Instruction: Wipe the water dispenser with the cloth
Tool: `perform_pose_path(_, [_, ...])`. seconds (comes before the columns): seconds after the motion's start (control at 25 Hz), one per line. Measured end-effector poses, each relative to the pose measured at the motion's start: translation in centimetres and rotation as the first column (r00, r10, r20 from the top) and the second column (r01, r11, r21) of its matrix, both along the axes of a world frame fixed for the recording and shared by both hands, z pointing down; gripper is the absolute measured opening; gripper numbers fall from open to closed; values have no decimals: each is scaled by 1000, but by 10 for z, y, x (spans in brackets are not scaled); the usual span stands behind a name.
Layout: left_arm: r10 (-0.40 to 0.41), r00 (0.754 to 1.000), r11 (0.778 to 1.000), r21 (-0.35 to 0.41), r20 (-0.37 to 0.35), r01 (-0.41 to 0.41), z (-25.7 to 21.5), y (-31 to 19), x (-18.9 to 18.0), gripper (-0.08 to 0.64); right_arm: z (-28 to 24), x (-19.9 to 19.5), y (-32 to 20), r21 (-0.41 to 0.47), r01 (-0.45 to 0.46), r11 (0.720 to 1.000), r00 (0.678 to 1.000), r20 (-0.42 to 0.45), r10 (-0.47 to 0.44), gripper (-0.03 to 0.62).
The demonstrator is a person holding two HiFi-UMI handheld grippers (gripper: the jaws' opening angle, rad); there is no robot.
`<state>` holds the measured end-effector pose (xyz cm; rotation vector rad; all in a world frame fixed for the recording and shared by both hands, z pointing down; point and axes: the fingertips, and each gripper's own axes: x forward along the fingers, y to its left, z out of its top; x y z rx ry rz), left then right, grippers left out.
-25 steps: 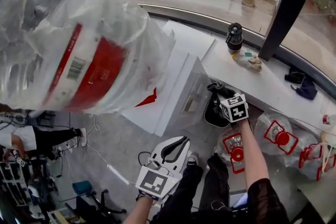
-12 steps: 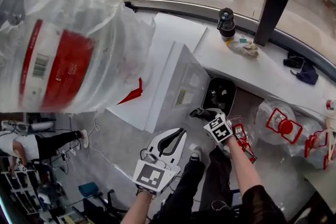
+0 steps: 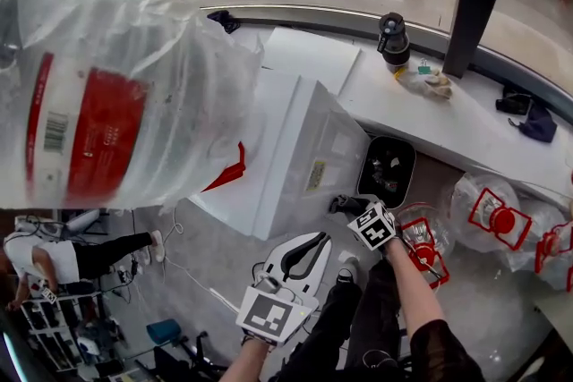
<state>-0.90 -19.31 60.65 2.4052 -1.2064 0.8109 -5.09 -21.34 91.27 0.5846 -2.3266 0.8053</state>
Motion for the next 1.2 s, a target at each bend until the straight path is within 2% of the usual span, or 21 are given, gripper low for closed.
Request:
perform_pose_path(0.16, [16,1000,1000,-4,-6,-16,-3,-3,10,23,-10,10,-43,15,-87,996,996,-2,87,104])
perform_pose_path(0.56, [41,999,999,8,-11,-41,-18,-11,23,23,-48,43,-164,180,-138,974,986,-63,152,104])
perform_pose_path(0.76, [30,1000,1000,2,-3,-30,-18,-12,16,23,-62,65,-204,185,-226,956,968,-67,242,104])
perform_pose_path(0.96, [14,1000,1000,7,-5,-14,-19,-11,8,23,-70,76,-220,205,-268,941,956,-62,286,104])
perform_pose_path(1.2, [2,1000,1000,11,-14,-2,-23,-3,1,23,-91,86,-192,194,-307,932,949,-14,316,104])
